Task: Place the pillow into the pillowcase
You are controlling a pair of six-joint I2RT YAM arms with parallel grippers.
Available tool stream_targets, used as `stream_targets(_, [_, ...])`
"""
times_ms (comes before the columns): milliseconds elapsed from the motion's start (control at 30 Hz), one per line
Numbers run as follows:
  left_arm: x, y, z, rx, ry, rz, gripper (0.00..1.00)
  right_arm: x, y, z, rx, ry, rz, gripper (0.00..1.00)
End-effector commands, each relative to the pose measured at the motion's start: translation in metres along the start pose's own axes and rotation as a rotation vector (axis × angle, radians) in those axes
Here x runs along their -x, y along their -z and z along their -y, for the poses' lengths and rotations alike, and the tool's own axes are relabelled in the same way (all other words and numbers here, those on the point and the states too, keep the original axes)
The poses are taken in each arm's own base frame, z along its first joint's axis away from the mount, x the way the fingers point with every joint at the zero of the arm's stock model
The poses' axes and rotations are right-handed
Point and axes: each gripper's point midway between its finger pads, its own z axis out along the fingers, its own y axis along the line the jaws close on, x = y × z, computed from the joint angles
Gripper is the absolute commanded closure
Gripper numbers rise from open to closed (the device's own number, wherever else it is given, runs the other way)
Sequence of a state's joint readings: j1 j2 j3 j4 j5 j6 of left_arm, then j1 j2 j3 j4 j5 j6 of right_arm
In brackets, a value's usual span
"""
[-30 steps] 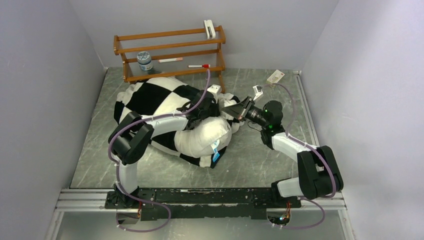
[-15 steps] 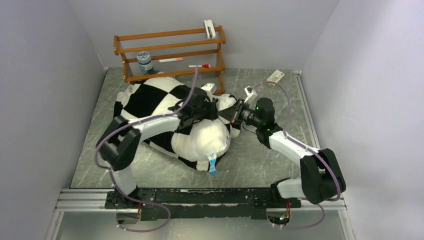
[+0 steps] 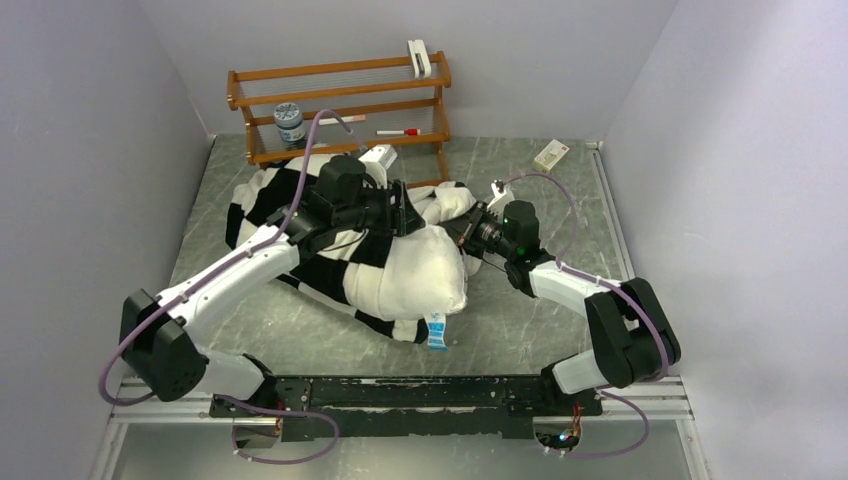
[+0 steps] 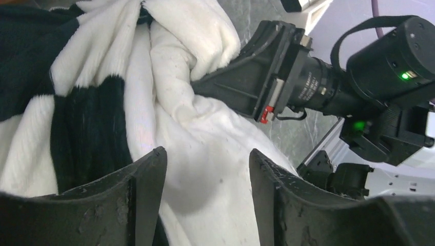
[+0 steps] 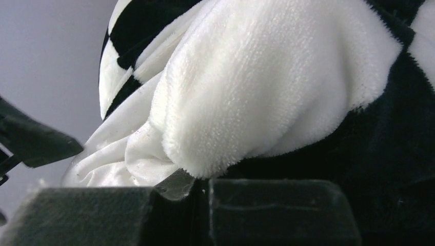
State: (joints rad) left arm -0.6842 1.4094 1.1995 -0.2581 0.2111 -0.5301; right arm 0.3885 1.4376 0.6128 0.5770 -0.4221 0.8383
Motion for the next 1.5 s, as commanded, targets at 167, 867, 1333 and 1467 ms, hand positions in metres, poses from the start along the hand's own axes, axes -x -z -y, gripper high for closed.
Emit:
stream_targets(167, [-0.006,0.042,0.01,0.138,-0.256,-0.069,0.18,0.026,-0.02,-0.021,0.031,-0.01,0.057,1.0])
stream_targets(867, [-0.094,-0.029,-0.032,0.609,-0.681,-0.235,0.21,0.045,-0.029,-0.039,0.045,-0.014,0.085,1.0])
stream_targets(1333, [-0.013,-0.022,-0.111,0.538,-0.354,-0.051,0.95,0.077,0.047,0.009,-0.288,0.078,0.207,0.54])
stream_targets(1467, [-0.012,-0.027,-0.122,0.521,-0.305,-0.062,0.95,0.066,0.064,0.019,-0.327,0.049,0.239,0.53])
